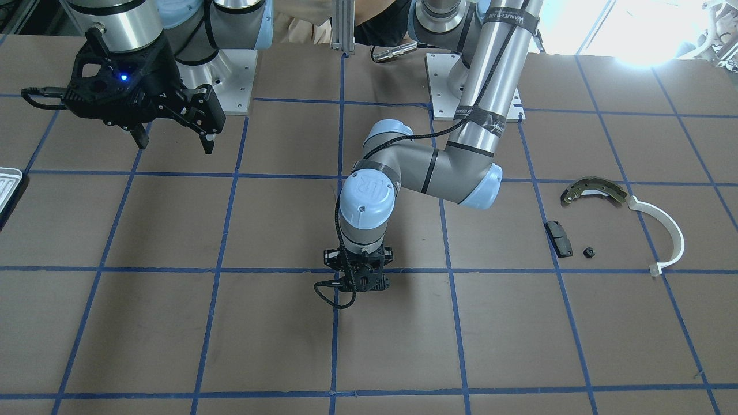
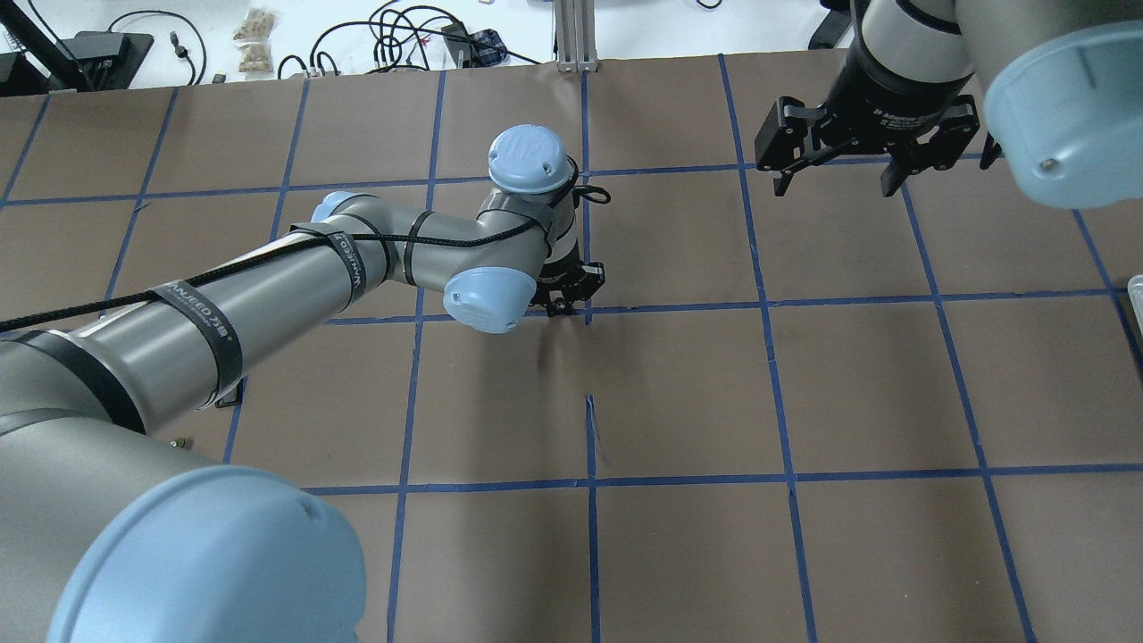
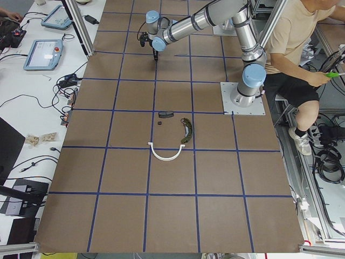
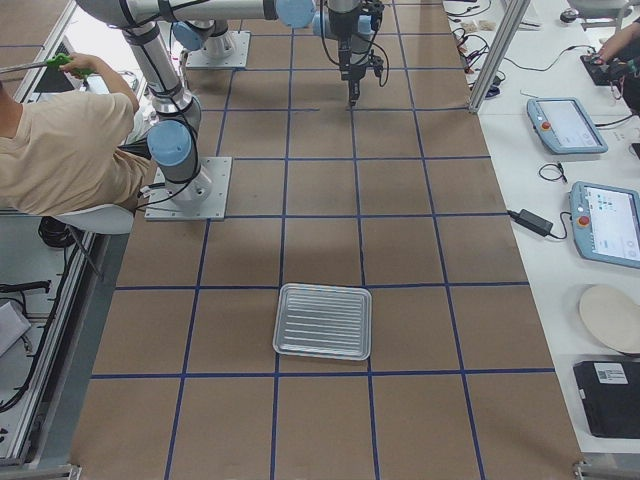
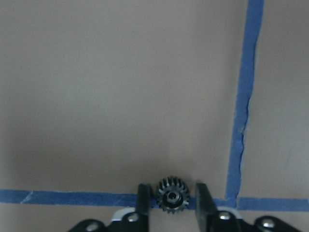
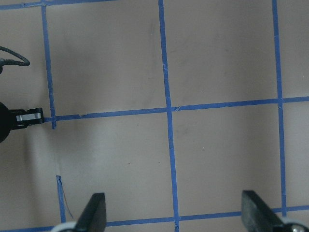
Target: Place bearing gear from tray to pile
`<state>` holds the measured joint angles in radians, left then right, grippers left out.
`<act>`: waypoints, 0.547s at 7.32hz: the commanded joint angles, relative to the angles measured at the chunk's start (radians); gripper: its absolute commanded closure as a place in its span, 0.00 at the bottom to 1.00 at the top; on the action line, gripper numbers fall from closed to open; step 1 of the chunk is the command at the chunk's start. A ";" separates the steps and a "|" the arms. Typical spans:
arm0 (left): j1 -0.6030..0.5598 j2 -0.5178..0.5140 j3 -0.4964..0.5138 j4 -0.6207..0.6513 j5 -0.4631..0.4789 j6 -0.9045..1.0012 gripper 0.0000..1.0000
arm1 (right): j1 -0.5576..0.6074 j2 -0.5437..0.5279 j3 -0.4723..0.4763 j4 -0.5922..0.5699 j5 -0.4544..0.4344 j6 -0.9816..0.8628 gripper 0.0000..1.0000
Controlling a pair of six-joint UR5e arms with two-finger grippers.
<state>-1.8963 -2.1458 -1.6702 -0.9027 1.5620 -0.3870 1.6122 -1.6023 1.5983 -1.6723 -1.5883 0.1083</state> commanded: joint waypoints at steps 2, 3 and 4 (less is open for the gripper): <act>0.147 0.125 -0.019 -0.109 0.142 0.207 1.00 | 0.000 -0.001 -0.006 0.002 -0.001 0.010 0.00; 0.245 0.173 -0.057 -0.107 0.144 0.356 1.00 | 0.000 0.001 -0.008 0.005 -0.001 0.010 0.00; 0.338 0.216 -0.109 -0.102 0.160 0.476 1.00 | -0.002 0.001 -0.009 0.005 -0.002 0.010 0.00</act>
<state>-1.6708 -1.9848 -1.7264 -1.0012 1.7058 -0.0599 1.6119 -1.6021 1.5915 -1.6691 -1.5893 0.1175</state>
